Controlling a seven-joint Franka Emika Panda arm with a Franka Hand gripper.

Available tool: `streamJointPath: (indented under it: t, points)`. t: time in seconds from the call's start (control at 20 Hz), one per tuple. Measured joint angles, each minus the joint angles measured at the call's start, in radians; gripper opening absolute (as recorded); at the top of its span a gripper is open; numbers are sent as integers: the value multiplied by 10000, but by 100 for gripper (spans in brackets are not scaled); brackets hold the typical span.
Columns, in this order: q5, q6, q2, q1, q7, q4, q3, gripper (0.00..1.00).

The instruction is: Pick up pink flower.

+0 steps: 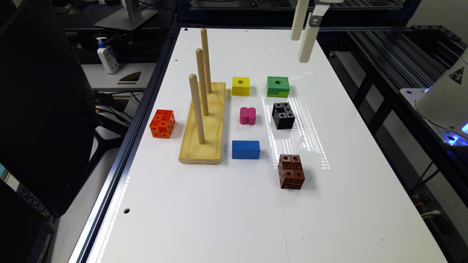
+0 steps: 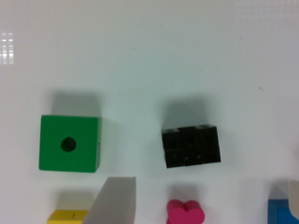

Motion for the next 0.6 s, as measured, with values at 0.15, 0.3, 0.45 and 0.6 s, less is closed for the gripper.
streamJointPath:
  t: [0.15, 0.3, 0.45, 0.6]
  points:
    - [-3, 1, 354, 0, 0, 330, 0, 100]
    - [-4, 1, 609, 0, 0, 562, 0, 100]
    - [-9, 1, 758, -5, 0, 717, -1, 100]
    - [-10, 1, 823, -10, 0, 777, -1, 100]
